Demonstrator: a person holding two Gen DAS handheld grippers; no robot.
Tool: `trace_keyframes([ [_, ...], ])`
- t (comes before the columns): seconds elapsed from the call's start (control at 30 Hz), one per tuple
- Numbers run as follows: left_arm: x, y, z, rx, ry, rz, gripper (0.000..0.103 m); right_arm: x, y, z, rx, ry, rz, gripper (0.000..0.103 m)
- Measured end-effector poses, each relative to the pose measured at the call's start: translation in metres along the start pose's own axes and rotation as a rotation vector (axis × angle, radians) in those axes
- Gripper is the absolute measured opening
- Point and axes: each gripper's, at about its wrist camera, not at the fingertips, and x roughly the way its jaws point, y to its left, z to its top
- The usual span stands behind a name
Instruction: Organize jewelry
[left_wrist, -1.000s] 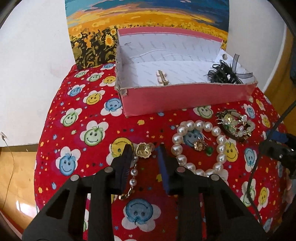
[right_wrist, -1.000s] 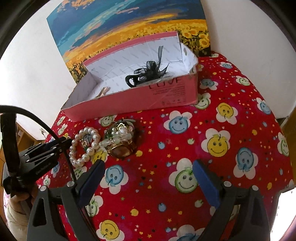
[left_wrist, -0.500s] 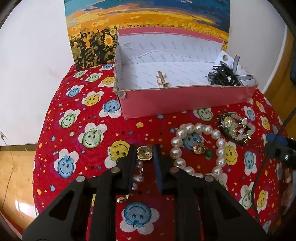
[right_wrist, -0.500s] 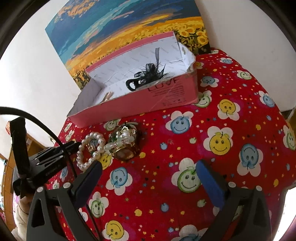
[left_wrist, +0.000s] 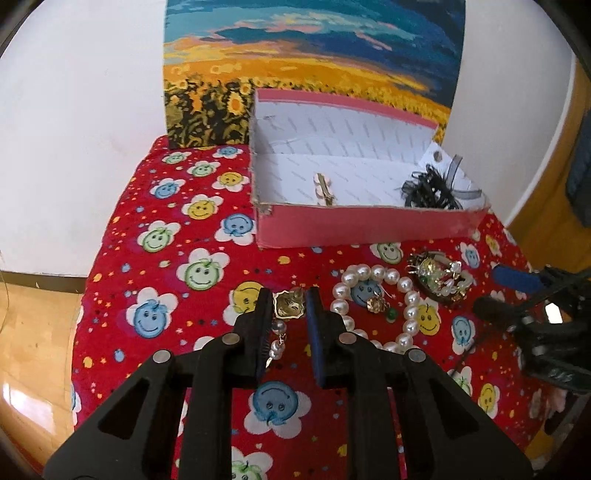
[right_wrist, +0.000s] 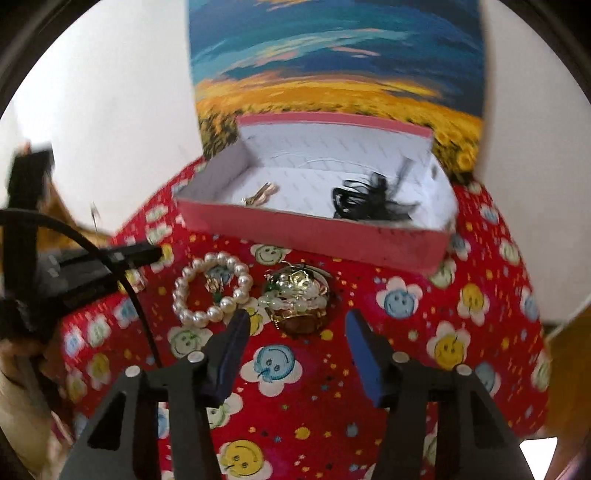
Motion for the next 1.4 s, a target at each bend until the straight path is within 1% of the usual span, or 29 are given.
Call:
trace_keyframes([
  [0.1, -0.004, 0.005, -0.001, -0.017, -0.011, 0.004, 0.016, 0.011, 0.006, 0.001, -0.089, 0.051, -0.087, 0.057],
  [0.13, -0.005, 0.007, -0.001, -0.024, -0.014, 0.003, 0.016, 0.013, 0.007, 0.002, -0.103, 0.058, -0.099, 0.056],
  [0.2, -0.005, 0.01, -0.002, -0.032, -0.016, 0.001, 0.016, 0.013, 0.006, 0.005, -0.123, 0.065, -0.107, 0.056],
  [0.37, -0.008, 0.013, -0.004, -0.038, -0.026, -0.013, 0.016, 0.016, 0.017, 0.013, -0.223, 0.071, -0.136, 0.056],
  [0.5, -0.01, 0.013, -0.007, -0.043, -0.029, -0.016, 0.016, 0.024, 0.029, 0.019, -0.285, 0.138, -0.118, 0.053],
  [0.6, -0.011, 0.013, -0.007, -0.044, -0.029, -0.019, 0.016, 0.031, 0.039, 0.022, -0.366, 0.179, -0.116, 0.046],
  [0.67, -0.012, 0.013, -0.007, -0.042, -0.028, -0.015, 0.016, 0.036, 0.041, 0.024, -0.401, 0.21, -0.115, 0.031],
  [0.7, -0.012, 0.013, -0.008, -0.044, -0.03, -0.014, 0.016, 0.038, 0.042, 0.025, -0.409, 0.219, -0.105, 0.028],
  [0.77, -0.014, 0.014, -0.009, -0.047, -0.031, -0.014, 0.016, 0.039, 0.042, 0.028, -0.414, 0.235, -0.072, 0.012],
  [0.8, -0.015, 0.014, -0.009, -0.049, -0.032, -0.014, 0.016, 0.039, 0.041, 0.029, -0.41, 0.24, -0.061, 0.009],
  [0.93, -0.018, 0.015, -0.009, -0.048, -0.038, -0.01, 0.016, 0.032, 0.033, 0.034, -0.351, 0.239, 0.002, 0.009],
  [1.0, -0.019, 0.016, -0.009, -0.052, -0.039, -0.01, 0.016, 0.026, 0.028, 0.035, -0.298, 0.23, 0.046, 0.009],
  [1.1, -0.019, 0.014, -0.008, -0.053, -0.038, -0.011, 0.016, 0.013, 0.014, 0.038, -0.18, 0.204, 0.13, 0.009],
  [1.17, -0.019, 0.013, -0.007, -0.051, -0.038, -0.013, 0.016, 0.002, 0.003, 0.04, -0.108, 0.178, 0.193, 0.009],
  [1.27, -0.021, 0.009, -0.006, -0.044, -0.038, -0.016, 0.016, -0.011, -0.008, 0.04, -0.029, 0.145, 0.263, 0.009],
  [1.33, -0.021, 0.007, -0.006, -0.038, -0.038, -0.017, 0.016, -0.017, -0.016, 0.039, 0.018, 0.135, 0.297, 0.009],
  [1.4, -0.021, 0.003, -0.006, -0.031, -0.035, -0.018, 0.016, -0.019, -0.026, 0.038, 0.064, 0.129, 0.307, 0.009],
])
